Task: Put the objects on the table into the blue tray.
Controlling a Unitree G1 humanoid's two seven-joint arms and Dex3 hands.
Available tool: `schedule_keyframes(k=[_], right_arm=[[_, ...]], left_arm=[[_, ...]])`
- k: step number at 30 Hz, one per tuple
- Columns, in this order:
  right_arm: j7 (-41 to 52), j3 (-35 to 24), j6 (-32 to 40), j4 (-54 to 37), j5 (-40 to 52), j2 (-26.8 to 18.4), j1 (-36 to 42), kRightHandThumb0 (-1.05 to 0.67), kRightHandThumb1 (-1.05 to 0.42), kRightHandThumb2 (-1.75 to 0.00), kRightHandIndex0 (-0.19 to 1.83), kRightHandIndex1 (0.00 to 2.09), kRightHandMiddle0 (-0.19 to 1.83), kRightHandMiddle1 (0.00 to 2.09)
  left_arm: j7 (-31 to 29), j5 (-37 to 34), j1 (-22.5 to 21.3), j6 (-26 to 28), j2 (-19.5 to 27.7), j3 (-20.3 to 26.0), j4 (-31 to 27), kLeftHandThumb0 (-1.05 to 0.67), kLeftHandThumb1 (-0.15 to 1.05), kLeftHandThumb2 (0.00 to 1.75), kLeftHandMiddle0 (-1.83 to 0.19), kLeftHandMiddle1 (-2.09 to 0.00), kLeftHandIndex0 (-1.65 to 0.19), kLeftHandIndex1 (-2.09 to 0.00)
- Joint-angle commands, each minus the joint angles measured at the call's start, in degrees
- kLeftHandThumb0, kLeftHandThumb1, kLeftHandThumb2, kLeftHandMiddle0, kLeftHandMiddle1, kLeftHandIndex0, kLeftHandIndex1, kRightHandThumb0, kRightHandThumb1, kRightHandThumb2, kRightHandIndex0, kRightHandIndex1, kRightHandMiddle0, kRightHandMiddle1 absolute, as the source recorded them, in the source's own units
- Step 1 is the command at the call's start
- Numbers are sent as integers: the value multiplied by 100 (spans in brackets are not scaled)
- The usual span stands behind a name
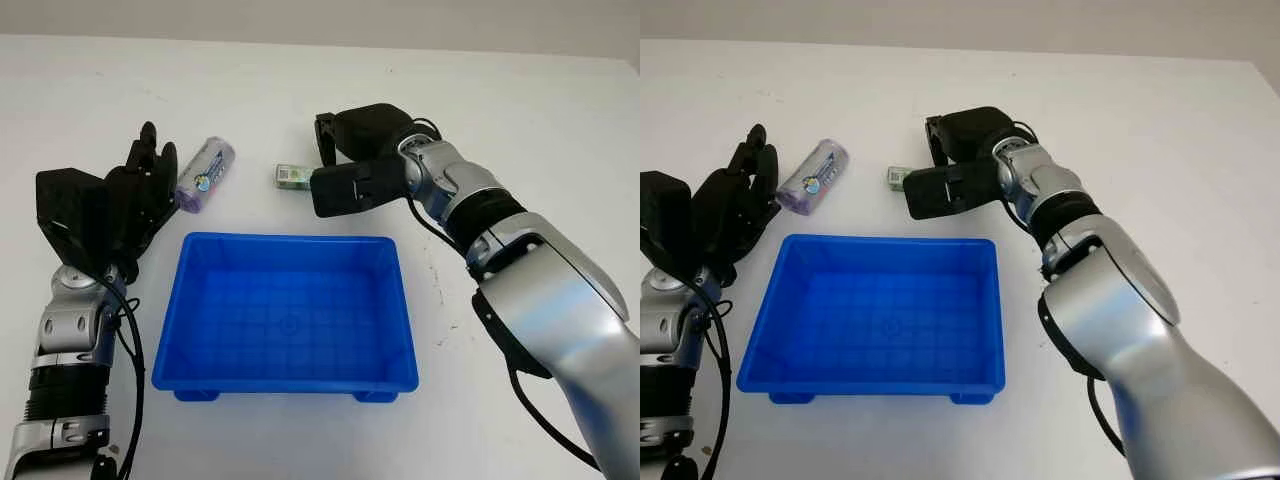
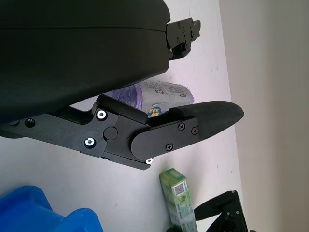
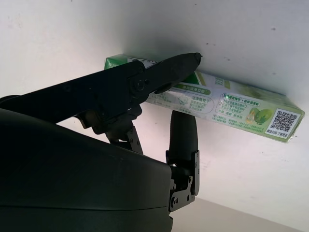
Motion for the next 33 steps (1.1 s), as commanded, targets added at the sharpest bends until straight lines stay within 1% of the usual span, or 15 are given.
schedule_keyframes(k=[1,4,8,11,13,16,19,21,22,24,26,28,29,31,33], right_arm=[[-76,11,-100,-12,-32,-109,-72,-43,-102,-5,76,209,57,209],[6,-50,-132,-12,40,-136,-138,-41,-104,-7,81,209,64,209],[25,-337,-163,-39,327,-183,-264,-39,-105,-10,80,209,70,209],[39,-687,-185,-89,664,-206,-417,-37,-105,-10,70,209,61,209],[43,-955,-302,-128,924,-236,-507,-36,-105,-11,74,209,60,209],[80,-1358,-505,-177,1333,-276,-628,-36,-105,-12,74,209,60,209],[249,-1726,-726,-221,1732,-320,-712,-36,-105,-13,82,209,69,209],[439,-1975,-828,-249,2004,-336,-747,-37,-105,-14,92,209,78,209],[496,-2048,-859,-259,2081,-340,-754,-37,-105,-13,92,209,82,209],[762,-2262,-826,-289,2324,-348,-798,-38,-105,-11,88,209,81,209],[1045,-2406,-781,-333,2494,-380,-845,-41,-105,-11,82,209,70,209],[1381,-2524,-817,-405,2659,-428,-869,-43,-105,-11,82,209,62,209],[1603,-2604,-850,-454,2775,-452,-874,-43,-105,-11,84,209,61,209],[2157,-2791,-877,-585,3063,-497,-890,-43,-105,-10,99,209,68,209],[2792,-2970,-660,-764,3370,-548,-933,-43,-105,-9,106,209,70,209]], left_arm=[[-11,38,-56,-78,86,6,7,-77,105,69,19,0,19,0],[-38,30,-74,-97,100,0,23,-77,105,69,19,0,19,0],[-41,38,-97,-99,112,-17,40,-77,105,69,19,0,19,0],[-36,47,-114,-93,124,-23,60,-78,105,68,19,0,19,0],[-43,38,-123,-87,127,-17,64,-78,105,68,19,0,19,0],[-52,25,-133,-118,120,-9,79,-78,105,68,19,0,19,0],[-56,33,-156,-155,120,-15,133,-78,105,68,19,0,19,0],[-58,32,-177,-169,119,-14,178,-78,105,68,19,0,19,0],[-59,31,-185,-174,120,-13,195,-78,105,67,19,0,19,0],[-79,45,-215,-208,137,-25,265,-78,105,67,19,0,19,0],[-93,52,-246,-229,150,-30,316,-79,105,67,19,0,19,0],[-101,53,-272,-237,160,-28,341,-79,105,66,19,0,19,0],[-108,60,-284,-249,168,-30,357,-79,105,66,19,0,19,0],[-109,66,-306,-248,178,-29,372,-79,105,66,19,0,19,0],[-103,53,-317,-230,173,-19,360,-78,105,66,19,0,19,0]])
